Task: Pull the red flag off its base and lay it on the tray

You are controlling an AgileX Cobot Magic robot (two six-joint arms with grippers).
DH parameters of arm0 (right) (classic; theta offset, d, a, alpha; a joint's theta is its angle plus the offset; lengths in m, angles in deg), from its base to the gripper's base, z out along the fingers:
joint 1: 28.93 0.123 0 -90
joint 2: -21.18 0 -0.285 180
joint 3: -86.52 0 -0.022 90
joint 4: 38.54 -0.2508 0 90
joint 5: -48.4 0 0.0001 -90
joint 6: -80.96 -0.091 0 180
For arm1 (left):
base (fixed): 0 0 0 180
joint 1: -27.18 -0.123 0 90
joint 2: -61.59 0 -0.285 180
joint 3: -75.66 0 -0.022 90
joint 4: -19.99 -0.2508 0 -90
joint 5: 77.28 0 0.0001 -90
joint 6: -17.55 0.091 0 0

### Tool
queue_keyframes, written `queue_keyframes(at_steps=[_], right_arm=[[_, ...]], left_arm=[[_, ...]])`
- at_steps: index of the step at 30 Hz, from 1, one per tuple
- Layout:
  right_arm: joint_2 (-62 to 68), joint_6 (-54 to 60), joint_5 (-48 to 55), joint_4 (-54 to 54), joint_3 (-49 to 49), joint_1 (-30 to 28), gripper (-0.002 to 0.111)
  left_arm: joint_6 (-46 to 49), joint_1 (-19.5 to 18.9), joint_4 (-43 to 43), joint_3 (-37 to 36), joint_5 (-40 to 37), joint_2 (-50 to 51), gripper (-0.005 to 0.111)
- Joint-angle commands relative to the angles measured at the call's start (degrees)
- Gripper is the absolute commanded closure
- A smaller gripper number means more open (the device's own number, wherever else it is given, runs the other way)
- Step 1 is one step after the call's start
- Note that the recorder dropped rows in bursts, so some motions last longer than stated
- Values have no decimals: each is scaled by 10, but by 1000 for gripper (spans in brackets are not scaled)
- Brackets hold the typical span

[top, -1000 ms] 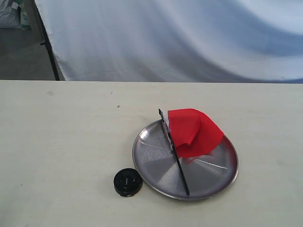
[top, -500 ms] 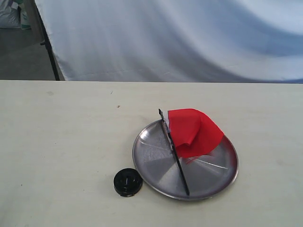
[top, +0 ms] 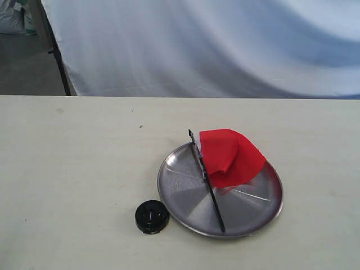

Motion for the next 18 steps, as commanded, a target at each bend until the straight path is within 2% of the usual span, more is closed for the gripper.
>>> queue_keyframes(at_steps=[1,18], right_arm=[[-4,19,0,-9,-2,-4,109],[-4,13,0,-34,-2,-4,109]], left_arm=[[0,-2,1,-2,2,-2,107],[0,-2,1,-2,2,-2,107]])
